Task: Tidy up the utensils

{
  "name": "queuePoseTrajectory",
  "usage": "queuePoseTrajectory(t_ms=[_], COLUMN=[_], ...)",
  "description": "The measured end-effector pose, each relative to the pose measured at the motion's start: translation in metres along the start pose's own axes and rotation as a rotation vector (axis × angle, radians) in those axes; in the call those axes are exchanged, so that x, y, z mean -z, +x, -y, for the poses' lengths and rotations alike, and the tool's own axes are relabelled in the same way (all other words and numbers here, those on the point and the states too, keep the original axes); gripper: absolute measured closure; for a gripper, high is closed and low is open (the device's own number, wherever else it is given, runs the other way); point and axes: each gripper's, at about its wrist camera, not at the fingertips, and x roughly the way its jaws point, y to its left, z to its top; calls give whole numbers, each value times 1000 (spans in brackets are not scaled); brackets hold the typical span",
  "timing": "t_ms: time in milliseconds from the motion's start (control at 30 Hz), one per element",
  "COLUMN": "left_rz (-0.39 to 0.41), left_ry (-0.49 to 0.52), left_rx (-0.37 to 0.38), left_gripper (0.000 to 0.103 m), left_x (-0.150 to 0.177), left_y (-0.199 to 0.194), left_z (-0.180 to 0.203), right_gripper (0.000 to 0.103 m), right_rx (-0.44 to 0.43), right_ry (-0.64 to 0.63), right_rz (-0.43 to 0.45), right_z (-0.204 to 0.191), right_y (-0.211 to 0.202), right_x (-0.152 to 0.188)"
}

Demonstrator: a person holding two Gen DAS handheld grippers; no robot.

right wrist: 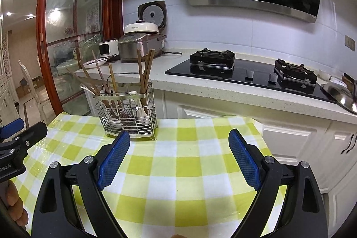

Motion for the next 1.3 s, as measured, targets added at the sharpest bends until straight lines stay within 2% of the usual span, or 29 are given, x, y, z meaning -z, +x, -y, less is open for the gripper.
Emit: queuePoseTrajectory(t_ms=[1300], left_rz=[-4], left_ry=[3], left_rx=[1], left_gripper=[5], left_x=[1], left_y=[4], left_z=[1], right_gripper=[18], right_rx=[3], right_ry=[1], right_rz=[1], right_z=[4], right_y=[1], right_x=[-4])
